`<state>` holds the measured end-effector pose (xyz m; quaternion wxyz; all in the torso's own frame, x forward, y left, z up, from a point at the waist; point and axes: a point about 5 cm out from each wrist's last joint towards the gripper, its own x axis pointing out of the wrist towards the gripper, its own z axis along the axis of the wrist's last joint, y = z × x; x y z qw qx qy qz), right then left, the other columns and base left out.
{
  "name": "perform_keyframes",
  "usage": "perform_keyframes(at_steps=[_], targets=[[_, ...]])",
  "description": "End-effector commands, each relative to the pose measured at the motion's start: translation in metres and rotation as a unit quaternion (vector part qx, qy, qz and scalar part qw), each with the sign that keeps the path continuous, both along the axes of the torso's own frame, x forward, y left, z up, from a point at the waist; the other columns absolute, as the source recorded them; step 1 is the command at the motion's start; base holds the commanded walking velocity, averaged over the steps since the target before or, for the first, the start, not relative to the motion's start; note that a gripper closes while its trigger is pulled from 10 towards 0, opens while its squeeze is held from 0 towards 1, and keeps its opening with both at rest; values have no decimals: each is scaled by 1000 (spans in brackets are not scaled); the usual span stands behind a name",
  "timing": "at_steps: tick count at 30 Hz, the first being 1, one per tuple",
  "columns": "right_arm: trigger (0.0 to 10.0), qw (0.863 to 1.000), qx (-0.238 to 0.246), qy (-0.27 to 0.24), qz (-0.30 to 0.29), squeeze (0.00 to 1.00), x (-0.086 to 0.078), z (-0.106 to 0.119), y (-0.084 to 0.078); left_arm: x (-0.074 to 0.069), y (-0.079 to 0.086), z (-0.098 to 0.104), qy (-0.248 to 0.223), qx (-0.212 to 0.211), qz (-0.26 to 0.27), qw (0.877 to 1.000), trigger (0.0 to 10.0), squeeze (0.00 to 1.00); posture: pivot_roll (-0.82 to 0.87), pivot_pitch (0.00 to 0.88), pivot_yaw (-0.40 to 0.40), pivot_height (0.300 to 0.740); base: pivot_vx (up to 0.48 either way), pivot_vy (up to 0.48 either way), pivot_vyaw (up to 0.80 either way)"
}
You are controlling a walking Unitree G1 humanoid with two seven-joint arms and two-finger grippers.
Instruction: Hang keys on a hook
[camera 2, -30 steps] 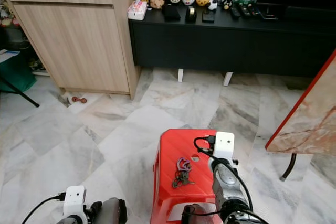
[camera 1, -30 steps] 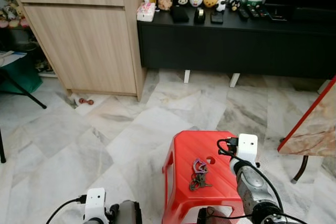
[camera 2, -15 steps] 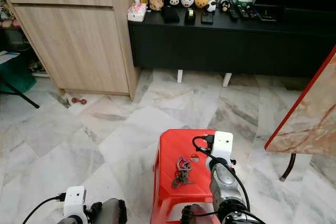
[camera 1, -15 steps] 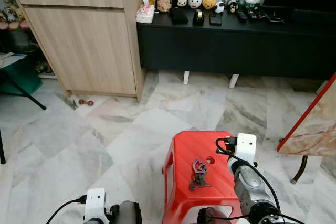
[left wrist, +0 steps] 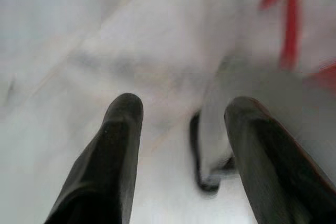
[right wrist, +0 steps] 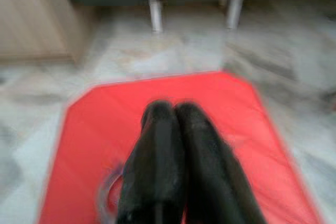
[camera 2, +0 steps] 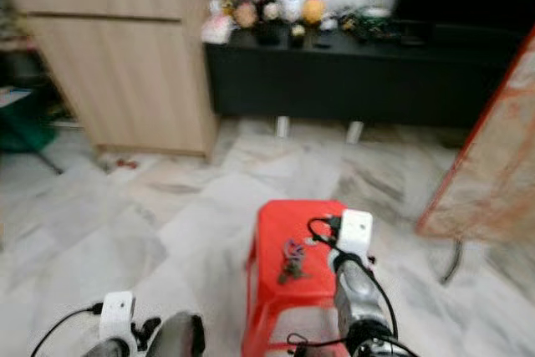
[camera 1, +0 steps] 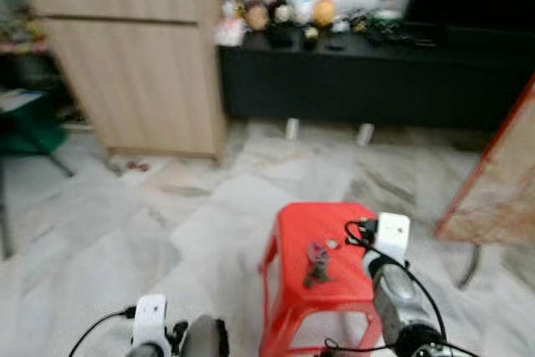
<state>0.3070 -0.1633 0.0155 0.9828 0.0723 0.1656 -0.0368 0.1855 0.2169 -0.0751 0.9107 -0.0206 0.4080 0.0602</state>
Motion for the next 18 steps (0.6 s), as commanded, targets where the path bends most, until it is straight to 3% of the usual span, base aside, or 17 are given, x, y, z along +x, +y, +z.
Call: perform_keyframes(at_steps=[1, 6, 18], targets=[[10000, 1000, 3, -2, -4, 0, -1, -1, -1, 3, 1, 1, 1, 3, -6, 1000, 10000, 0, 84, 32, -55, 628, 0, 0, 0], [10000, 1000, 3, -5, -6, 0, -2, -1, -2, 2, 1, 1, 3, 2, -5, 1000, 10000, 0, 85, 33, -55, 628, 0, 0, 0], [10000, 1000, 4, -12, -10, 0, -2, 0, -5, 0, 1, 0, 6, 1, -4, 1000, 10000, 0, 84, 33, -57, 697, 0, 0, 0]])
